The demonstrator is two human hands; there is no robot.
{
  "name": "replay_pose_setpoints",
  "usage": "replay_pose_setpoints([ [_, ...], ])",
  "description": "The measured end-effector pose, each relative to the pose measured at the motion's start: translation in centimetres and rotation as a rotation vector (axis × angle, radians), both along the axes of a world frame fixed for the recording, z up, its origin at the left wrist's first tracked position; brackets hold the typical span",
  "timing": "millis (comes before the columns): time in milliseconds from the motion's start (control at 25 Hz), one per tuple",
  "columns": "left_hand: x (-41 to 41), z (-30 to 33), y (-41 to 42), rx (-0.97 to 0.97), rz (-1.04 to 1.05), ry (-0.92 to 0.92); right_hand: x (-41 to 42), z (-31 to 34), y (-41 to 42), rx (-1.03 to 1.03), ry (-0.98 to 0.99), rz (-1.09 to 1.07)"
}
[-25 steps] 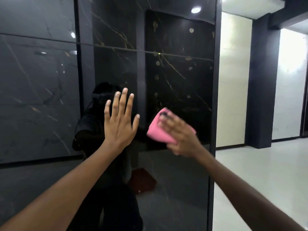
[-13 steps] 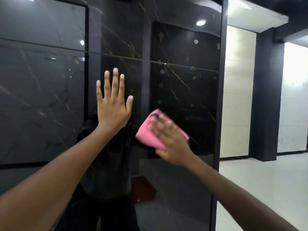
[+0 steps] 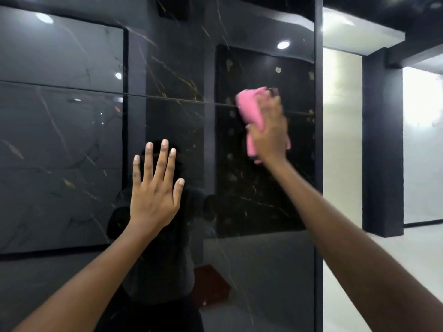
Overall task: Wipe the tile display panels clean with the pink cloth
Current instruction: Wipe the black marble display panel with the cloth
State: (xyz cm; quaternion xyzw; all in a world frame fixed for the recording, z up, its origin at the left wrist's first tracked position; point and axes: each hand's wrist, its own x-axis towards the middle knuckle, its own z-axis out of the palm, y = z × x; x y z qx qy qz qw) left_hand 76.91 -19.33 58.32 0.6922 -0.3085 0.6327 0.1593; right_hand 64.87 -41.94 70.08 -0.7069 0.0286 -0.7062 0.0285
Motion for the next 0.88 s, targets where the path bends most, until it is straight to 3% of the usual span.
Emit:
replay_pose_setpoints([
  [120,-0.6,-0.7,0.6,-0.02,-0.1,0.08,1.0,-11.9,4.5,-0.43,0.274,0.019],
  [200,-1.7,-4.7,0.9,-0.027,-0.132,0.152,-0.2,-18.8,3.4,-0.517,0.399,-0.04],
  [320,-4.5,-15.7,1.4,0.031,-0.214,0.284,-2.4,-26.3,3.0,-0.114,0.388,-0.141],
  [400,-6.4,-23.8,1.9,0.066,-0.334,0.423,-3.2,-32.2,4.3,0.173,0.352,-0.097],
  [560,-8.4,-36.1,2.5,0.125,-0.461,0.74,-6.0,-45.1,8.5,0.494,0.44,0.041],
  [640,-9.3,-40.5,3.0,0.248,-0.432,0.917,-7.4,-49.7,10.7,0.794,0.608,0.077],
  [760,-11.4,-42.8,4.0,0.432,-0.263,1.37,-9.4,-53.1,13.1,1.299,1.009,-0.056],
  [880,-13.0,-43.9,4.7,0.721,-0.062,1.681,-10.1,-53.6,14.7,1.544,1.412,-0.204],
])
